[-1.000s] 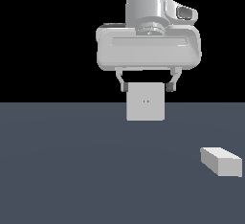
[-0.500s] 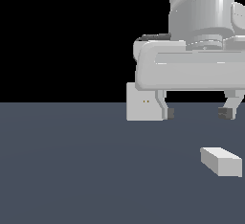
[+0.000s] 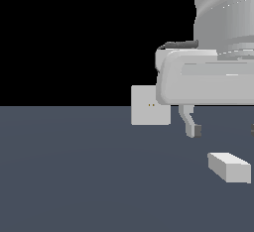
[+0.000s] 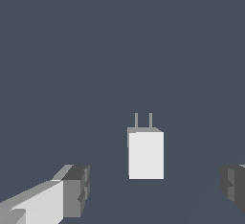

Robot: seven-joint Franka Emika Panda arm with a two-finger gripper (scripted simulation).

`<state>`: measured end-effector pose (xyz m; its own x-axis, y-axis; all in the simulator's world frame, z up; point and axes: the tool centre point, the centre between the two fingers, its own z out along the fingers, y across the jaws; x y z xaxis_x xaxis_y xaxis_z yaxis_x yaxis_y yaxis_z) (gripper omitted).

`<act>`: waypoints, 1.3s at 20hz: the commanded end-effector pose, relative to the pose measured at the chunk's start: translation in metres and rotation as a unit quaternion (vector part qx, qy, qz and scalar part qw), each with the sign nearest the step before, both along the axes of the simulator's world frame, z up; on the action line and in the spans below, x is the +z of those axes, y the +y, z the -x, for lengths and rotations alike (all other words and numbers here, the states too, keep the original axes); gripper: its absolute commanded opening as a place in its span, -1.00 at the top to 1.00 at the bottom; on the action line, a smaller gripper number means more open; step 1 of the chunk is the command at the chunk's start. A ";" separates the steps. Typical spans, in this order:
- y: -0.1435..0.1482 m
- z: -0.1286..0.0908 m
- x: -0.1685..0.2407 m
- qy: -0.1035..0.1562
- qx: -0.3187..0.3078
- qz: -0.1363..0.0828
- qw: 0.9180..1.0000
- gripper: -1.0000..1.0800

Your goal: Plug the charger into the wall socket.

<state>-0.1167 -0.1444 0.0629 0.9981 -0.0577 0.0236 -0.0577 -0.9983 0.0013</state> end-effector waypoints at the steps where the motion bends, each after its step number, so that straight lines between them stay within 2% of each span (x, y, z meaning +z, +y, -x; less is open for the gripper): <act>1: 0.000 0.000 -0.001 0.000 0.000 0.000 1.000 -0.92; 19: -0.001 0.000 -0.051 -0.001 0.001 -0.001 1.000 -0.92; 20: -0.001 0.000 -0.051 -0.001 0.001 -0.001 1.000 1.00; 26: -0.001 0.000 -0.051 -0.001 0.001 -0.001 1.000 1.00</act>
<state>-0.1172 -0.1451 0.0120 0.9981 -0.0570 0.0249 -0.0570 -0.9984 0.0000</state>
